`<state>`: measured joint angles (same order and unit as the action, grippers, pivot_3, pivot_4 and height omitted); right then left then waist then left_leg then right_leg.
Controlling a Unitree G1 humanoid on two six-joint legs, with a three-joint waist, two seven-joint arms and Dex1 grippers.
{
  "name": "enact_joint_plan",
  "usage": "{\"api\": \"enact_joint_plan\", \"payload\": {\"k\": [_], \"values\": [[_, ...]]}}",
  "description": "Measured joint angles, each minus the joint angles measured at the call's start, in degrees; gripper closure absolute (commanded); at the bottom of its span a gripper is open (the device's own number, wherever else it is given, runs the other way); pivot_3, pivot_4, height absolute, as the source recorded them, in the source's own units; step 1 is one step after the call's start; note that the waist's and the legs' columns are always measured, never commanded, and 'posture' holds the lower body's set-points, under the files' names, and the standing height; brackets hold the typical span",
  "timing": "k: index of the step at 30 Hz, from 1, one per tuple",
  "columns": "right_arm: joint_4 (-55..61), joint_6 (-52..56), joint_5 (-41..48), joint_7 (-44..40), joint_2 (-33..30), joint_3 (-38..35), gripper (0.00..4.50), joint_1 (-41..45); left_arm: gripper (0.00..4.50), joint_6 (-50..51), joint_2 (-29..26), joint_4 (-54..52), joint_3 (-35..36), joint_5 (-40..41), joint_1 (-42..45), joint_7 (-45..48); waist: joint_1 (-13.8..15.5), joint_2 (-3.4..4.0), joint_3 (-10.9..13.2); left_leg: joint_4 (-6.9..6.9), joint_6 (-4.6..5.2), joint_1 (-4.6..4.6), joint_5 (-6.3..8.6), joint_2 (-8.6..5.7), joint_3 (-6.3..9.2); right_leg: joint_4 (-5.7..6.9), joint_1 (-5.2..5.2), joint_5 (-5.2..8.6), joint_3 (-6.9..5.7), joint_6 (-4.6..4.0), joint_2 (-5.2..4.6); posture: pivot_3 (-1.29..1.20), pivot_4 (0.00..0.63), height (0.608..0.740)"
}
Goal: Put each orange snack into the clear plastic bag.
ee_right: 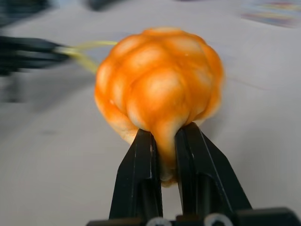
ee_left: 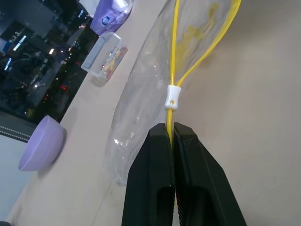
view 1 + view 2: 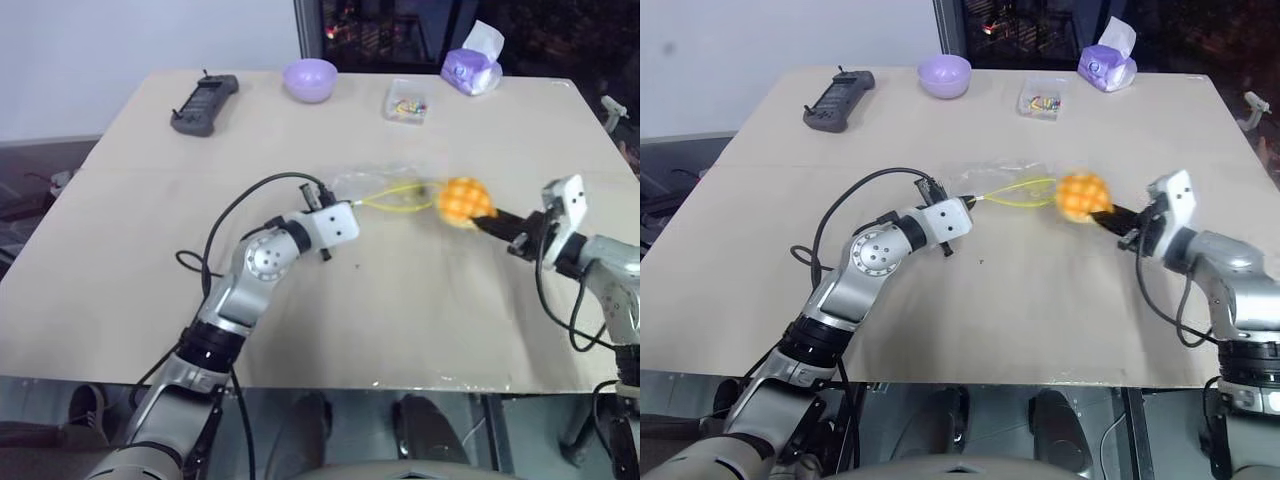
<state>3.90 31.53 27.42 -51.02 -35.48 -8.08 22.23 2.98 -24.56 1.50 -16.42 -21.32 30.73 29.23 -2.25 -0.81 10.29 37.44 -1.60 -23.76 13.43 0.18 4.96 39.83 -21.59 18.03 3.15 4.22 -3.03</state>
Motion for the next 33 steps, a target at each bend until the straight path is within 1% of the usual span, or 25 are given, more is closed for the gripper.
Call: {"api": "enact_joint_plan", "payload": {"k": [5,9,16,20,22,27,33], "values": [[-0.3,1.9,1.0,-1.2,1.3,3.4,4.20,1.4,4.50,-0.1,0.3,0.4,-0.1,0.0,0.1,0.0,0.2,0.00,0.0,0.00,0.00,-0.04,0.00,0.00,0.03,-0.03,-0.01,0.00,-0.04,0.00,0.00,0.00,0.150,0.740],[-2.8,1.8,0.6,-2.4,1.7,5.9,4.20,2.5,4.50,-0.2,0.4,0.5,-0.1,-0.1,0.4,0.0,0.1,0.00,0.0,0.00,0.00,-0.02,0.00,0.00,0.03,-0.01,-0.01,0.00,-0.03,0.00,0.00,0.00,0.150,0.740],[-7.5,1.7,-1.1,-1.8,2.1,7.0,4.20,4.6,4.50,-0.8,0.4,0.4,-0.1,-0.5,0.4,0.1,0.1,0.00,0.0,0.00,-0.01,-0.02,0.00,0.00,0.02,-0.01,-0.02,0.00,-0.03,0.00,0.00,0.00,0.150,0.740],[-9.9,2.6,-2.1,0.6,2.5,7.0,4.20,6.8,4.50,-2.5,-0.1,0.2,-1.5,-0.9,0.2,0.9,0.0,0.00,0.0,0.00,-0.01,-0.02,0.00,0.00,0.02,-0.01,-0.02,0.00,-0.03,0.00,0.00,0.00,0.150,0.740],[-11.9,5.8,-1.0,2.9,4.3,5.6,4.20,8.4,4.50,-4.0,-0.7,0.2,-2.4,-1.1,0.1,1.7,-0.1,0.00,0.0,-0.01,-0.01,-0.01,-0.01,0.00,0.01,0.00,-0.02,0.00,-0.01,0.00,0.00,0.00,0.150,0.740],[-12.4,11.5,1.7,6.4,6.2,3.6,4.20,11.3,4.50,-6.4,-1.1,0.3,-2.7,-1.1,0.1,2.5,0.0,0.00,0.0,-0.01,-0.01,-0.03,0.00,0.00,0.01,-0.01,-0.03,0.00,-0.01,0.00,-0.01,0.00,0.150,0.740],[-11.8,17.3,1.9,11.1,9.0,3.8,4.20,14.2,4.50,-7.9,-0.9,1.5,-3.4,-1.1,0.3,3.0,-0.1,0.01,0.0,-0.01,0.00,-0.03,0.00,0.00,0.02,0.01,-0.06,0.00,-0.02,0.00,0.00,0.00,0.150,0.740]]}}
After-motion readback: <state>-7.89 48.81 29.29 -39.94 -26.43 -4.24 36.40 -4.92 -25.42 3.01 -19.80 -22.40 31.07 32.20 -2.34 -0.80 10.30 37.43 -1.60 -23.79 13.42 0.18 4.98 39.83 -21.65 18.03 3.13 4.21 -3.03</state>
